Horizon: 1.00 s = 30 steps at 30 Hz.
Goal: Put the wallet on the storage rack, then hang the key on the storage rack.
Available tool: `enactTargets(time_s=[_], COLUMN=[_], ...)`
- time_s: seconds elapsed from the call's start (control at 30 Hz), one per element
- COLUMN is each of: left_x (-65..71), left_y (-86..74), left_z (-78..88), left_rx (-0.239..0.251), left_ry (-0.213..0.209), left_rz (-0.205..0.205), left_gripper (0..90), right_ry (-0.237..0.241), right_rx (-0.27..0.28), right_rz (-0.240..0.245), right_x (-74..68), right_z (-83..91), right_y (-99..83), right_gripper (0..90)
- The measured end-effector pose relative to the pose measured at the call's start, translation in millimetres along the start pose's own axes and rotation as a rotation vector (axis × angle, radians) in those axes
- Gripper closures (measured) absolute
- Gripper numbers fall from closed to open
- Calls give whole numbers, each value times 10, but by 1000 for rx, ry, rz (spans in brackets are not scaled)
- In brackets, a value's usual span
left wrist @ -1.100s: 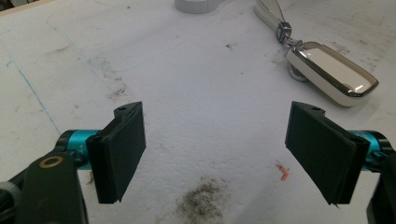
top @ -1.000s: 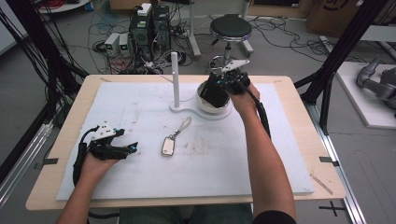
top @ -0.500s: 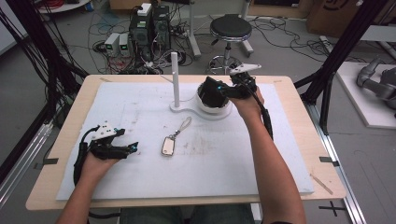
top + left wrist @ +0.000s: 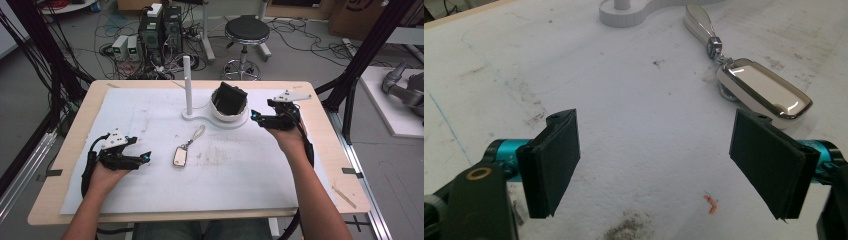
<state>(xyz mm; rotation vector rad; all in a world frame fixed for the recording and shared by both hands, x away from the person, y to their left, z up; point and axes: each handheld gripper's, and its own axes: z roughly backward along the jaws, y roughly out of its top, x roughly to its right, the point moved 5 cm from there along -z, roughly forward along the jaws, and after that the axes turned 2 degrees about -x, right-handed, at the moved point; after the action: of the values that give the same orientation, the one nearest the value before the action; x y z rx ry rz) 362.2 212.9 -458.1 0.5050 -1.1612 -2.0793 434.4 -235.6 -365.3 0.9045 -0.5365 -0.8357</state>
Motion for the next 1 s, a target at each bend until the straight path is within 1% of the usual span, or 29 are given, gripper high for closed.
enactTargets(time_s=[0.03, 0.1, 0.13, 0.2, 0.33, 0.37, 0.4, 0.43, 0.5, 0.57, 0.6, 0.63, 0.67, 0.7, 0.73, 0.77, 0.83, 0.9, 0.97, 1.0], left_x=[1, 6, 10, 13, 19, 19, 17, 17, 7, 0, -6, -6, -4, -9, -6, -7, -3, -3, -1, 1], left_y=[12, 39, 51, 68, 103, 110, 116, 116, 132, 136, 147, 147, 156, 171, 178, 184, 191, 193, 201, 205], left_z=[-8, -24, -35, -57, -97, -105, -110, -110, -124, -126, -136, -136, -140, -141, -145, -148, -161, -173, -188, -195], left_rx=[-1, 8, 13, 11, 21, 25, 25, 25, 33, 35, 34, 34, 42, 47, 50, 53, 57, 50, 55, 52], left_ry=[-1, -4, -8, -12, -22, -26, -29, -29, -35, -37, -39, -39, -38, -41, -39, -42, -48, -50, -54, -55], left_rz=[-4, -1, -1, -3, -2, 3, 5, 5, 16, 14, 17, 17, 20, 18, 25, 23, 28, 27, 32, 33], left_gripper=[203, 202, 202, 203, 203, 202, 203, 202, 202, 203, 202, 202, 202, 202, 202, 202, 202, 202, 202, 202], right_ry=[1, -1, 0, -7, -1, 3, 5, 5, 13, 21, 25, 25, 35, 37, 37, 42, 49, 50, 51, 54], right_rx=[5, -2, 6, 13, 27, 37, 41, 41, 50, 55, 52, 52, 30, 22, 17, 19, 21, 17, 12, 6], right_rz=[-6, -26, -33, -43, -67, -67, -77, -77, -93, -103, -102, -102, -97, -95, -89, -94, -97, -81, -70, -73], right_x=[2, 0, 2, 4, -28, -35, -46, -46, -83, -119, -136, -136, -171, -189, -199, -213, -231, -244, -258, -268], right_z=[33, 87, 112, 154, 233, 246, 258, 258, 280, 287, 282, 282, 274, 272, 274, 278, 278, 270, 261, 260], right_y=[-57, -166, -213, -294, -436, -470, -506, -506, -620, -711, -754, -754, -827, -854, -876, -893, -907, -909, -913, -921], right_gripper=[248, 238, 235, 219, 218, 218, 217, 217, 213, 212, 210, 210, 210, 210, 210, 210, 211, 210, 211, 211])
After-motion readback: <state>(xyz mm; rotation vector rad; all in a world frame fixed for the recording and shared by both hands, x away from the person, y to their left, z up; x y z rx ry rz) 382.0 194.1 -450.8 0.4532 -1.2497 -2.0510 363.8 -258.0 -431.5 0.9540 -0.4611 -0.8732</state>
